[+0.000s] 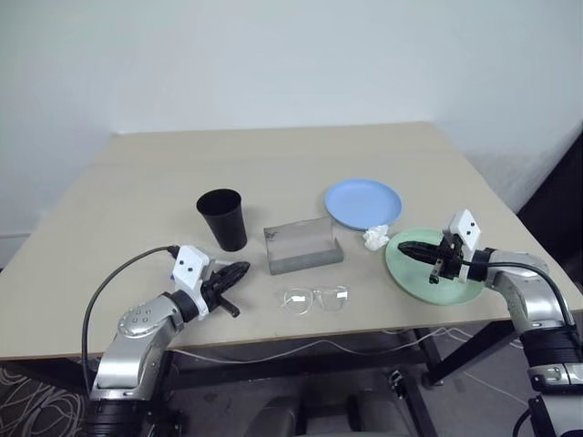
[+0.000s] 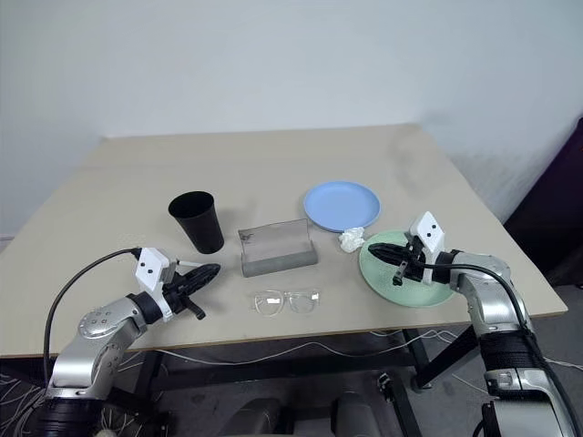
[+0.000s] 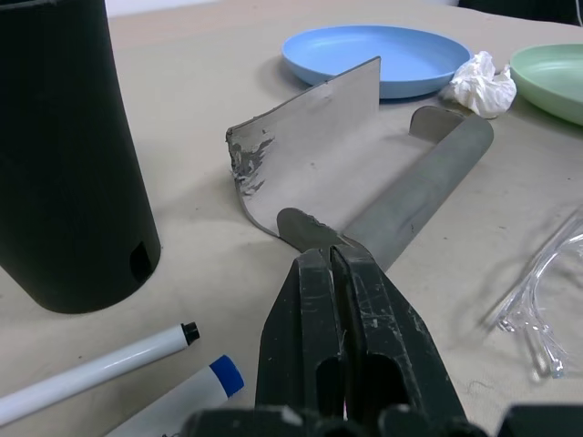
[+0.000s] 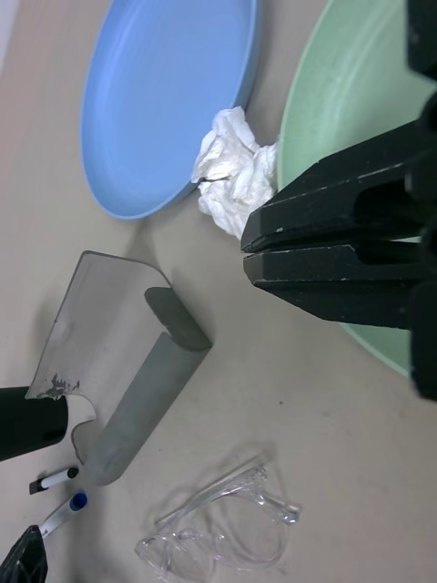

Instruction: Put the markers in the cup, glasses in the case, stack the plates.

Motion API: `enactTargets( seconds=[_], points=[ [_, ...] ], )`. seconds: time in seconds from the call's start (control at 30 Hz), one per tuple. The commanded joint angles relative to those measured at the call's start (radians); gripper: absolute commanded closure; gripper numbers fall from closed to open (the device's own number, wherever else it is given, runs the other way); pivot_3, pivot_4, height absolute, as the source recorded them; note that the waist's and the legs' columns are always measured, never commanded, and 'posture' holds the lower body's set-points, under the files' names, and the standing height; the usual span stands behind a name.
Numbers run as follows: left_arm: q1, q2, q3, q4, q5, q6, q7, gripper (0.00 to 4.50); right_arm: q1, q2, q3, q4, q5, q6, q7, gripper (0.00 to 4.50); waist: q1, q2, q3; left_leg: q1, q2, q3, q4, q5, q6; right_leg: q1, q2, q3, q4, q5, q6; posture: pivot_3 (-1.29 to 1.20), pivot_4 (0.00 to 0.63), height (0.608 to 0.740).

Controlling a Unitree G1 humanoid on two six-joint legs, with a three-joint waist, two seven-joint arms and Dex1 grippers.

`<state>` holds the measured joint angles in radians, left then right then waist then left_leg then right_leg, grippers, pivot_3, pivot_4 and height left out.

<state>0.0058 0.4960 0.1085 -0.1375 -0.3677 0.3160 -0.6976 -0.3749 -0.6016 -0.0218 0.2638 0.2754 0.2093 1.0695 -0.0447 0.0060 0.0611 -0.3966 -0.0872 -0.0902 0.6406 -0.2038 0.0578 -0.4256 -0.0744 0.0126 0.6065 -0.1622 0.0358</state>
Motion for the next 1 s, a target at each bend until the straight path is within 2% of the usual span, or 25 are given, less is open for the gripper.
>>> enactTargets(
  seconds=[0.03,0.3,0.5,0.83,1.0],
  points=[
    [-0.002,0.012,0.027,-0.053,-0.009,-0.001,0.011,4.5,-0.031,0.014,-0.003,-0.001,0.007,-0.023,-0.003,4.46,0.0,0.0,0.0,0.0,0.0,0.0,0.0,0.0,0.0,0.0,0.0,0.0,0.0,0.0,0.0,0.0,0.0,0.74],
    [0.024,0.01,0.019,-0.124,-0.017,0.029,0.029,4.5,-0.074,0.042,0.007,0.051,-0.009,-0.065,-0.02,4.46,0.0,0.0,0.0,0.0,0.0,0.0,0.0,0.0,0.0,0.0,0.0,0.0,0.0,0.0,0.0,0.0,0.0,0.74],
    [0.016,0.014,0.006,-0.113,-0.009,0.033,0.016,4.5,-0.015,0.029,0.001,-0.014,-0.005,-0.045,-0.051,4.46,0.0,0.0,0.0,0.0,0.0,0.0,0.0,0.0,0.0,0.0,0.001,0.0,0.0,0.0,0.0,0.0,0.0,0.74],
    [-0.04,0.012,-0.012,-0.062,-0.01,0.03,-0.024,4.5,0.096,-0.017,-0.03,-0.199,0.019,0.051,-0.115,4.46,0.0,0.001,0.0,0.0,0.0,0.0,0.0,0.0,0.0,0.0,-0.001,0.0,0.0,0.0,0.0,0.0,0.0,0.74],
    [-0.074,-0.004,-0.031,-0.045,-0.019,0.026,-0.049,4.5,0.166,-0.037,-0.052,-0.364,0.038,0.121,-0.152,4.46,0.001,0.001,0.0,-0.001,0.0,0.0,-0.001,0.0,0.0,-0.001,-0.001,-0.001,0.0,0.0,0.0,0.0,0.0,0.74]
  ],
)
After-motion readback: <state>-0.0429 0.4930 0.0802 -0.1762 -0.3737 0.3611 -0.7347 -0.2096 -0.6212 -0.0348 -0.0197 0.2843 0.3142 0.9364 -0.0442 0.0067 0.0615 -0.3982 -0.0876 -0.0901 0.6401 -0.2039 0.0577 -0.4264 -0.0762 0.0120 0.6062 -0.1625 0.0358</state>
